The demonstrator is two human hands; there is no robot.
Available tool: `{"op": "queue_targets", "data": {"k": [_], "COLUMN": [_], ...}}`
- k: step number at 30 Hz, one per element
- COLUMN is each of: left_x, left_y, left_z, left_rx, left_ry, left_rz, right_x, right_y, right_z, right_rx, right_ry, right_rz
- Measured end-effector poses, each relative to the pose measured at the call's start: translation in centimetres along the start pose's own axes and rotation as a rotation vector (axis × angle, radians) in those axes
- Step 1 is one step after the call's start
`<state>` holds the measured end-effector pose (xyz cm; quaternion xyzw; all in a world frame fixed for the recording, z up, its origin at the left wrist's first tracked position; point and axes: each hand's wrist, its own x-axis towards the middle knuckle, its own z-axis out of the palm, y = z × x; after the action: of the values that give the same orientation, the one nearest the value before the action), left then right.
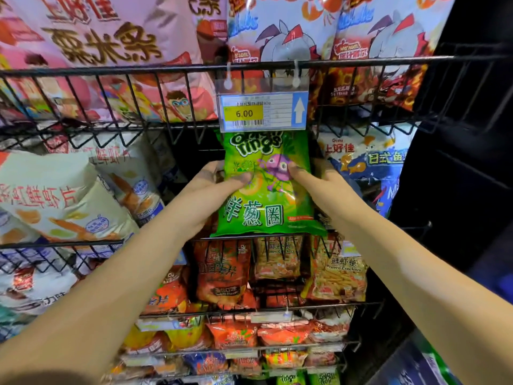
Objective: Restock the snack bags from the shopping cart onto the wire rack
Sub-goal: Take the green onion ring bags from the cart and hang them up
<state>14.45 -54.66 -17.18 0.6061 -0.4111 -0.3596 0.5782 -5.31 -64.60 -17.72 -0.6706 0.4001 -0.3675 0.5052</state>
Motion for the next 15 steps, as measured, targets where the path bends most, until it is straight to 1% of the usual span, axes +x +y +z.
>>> {"op": "queue_targets", "data": {"k": [3,6,8,10,12,15], "left_x": [1.8,3.1,4.1,4.8,5.2,5.4], "left_y": [-1.4,-2.2,-2.8,-3.0,-3.2,-3.8], "left_z": [0.1,0.6,0.6,0.5,0.6,1.1], "left_rx": [0.091,0.137,0.163,0.262,0.32,0.303], "left_ry": [0.043,0.075,0.083,0.087,0.068,0.005], "left_rz": [0.089,0.151,0.18,0.184,0.202,0.254], "right_x": [1.5,2.6,3.2,3.4,3.7,4.1], "right_y": [0.0,0.1,0.3,0.6,0.9,1.5], "right_z": [0.7,1.4,1.8,2.0,2.1,2.3], "right_rx": [-0.023,-0.109,-0.181,-0.246,-0.3,-0.48], "right_ry": [0.036,0.094,0.111,0.128,0.139,0.083], "right_rz": [0.011,0.006,-0.038,-0.04,-0.02,0.068]}}
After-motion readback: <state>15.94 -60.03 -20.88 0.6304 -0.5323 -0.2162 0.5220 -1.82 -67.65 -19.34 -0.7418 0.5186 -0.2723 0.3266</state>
